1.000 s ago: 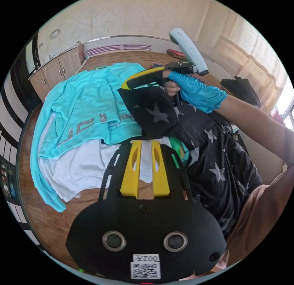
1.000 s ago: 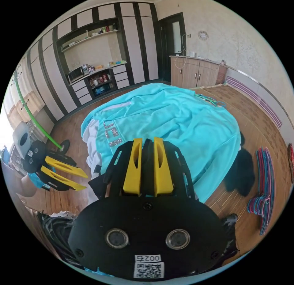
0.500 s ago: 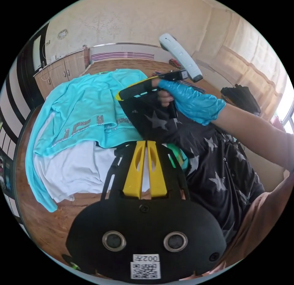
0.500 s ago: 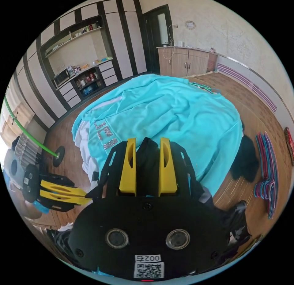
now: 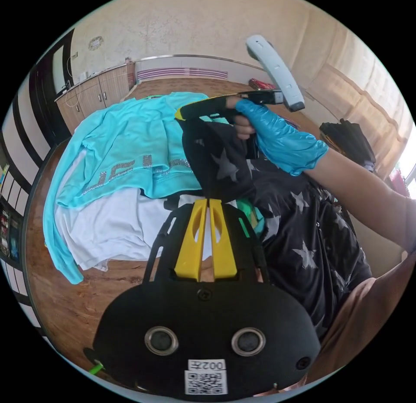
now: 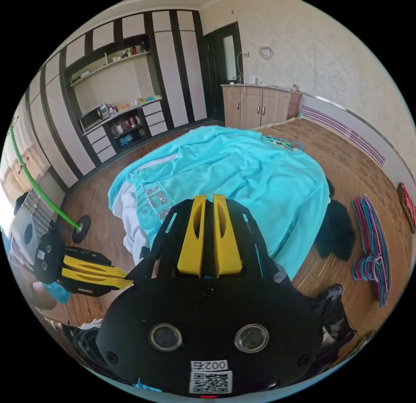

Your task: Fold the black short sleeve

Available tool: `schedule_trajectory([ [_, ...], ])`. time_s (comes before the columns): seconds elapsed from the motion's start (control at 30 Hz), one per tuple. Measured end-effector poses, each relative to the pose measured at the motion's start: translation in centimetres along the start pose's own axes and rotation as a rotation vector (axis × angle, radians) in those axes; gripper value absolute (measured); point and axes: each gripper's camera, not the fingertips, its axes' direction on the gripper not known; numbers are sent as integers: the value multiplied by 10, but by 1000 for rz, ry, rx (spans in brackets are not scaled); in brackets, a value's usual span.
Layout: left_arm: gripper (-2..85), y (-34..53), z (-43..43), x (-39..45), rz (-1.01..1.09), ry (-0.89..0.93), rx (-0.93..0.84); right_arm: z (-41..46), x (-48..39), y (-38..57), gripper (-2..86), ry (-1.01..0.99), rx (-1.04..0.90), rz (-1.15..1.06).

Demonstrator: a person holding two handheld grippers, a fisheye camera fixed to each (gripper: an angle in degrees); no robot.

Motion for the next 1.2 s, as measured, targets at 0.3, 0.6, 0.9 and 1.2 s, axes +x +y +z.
schedule_trajectory([
  [0.3, -10, -34, -28, 56, 168, 15, 71, -128, 51, 44, 13, -81, 139, -86],
  [0.6, -10, -66, -14, 136, 369, 86, 2, -199, 112, 131, 18, -50, 100, -37],
  [0.9, -9, -74, 52, 208, 457, 180, -186, -219, 160, 218, 27, -43, -68, 30],
  [1.2, 29, -75, 60, 210, 415, 162, -220, -219, 196, 257, 61, 0, -330, 51],
])
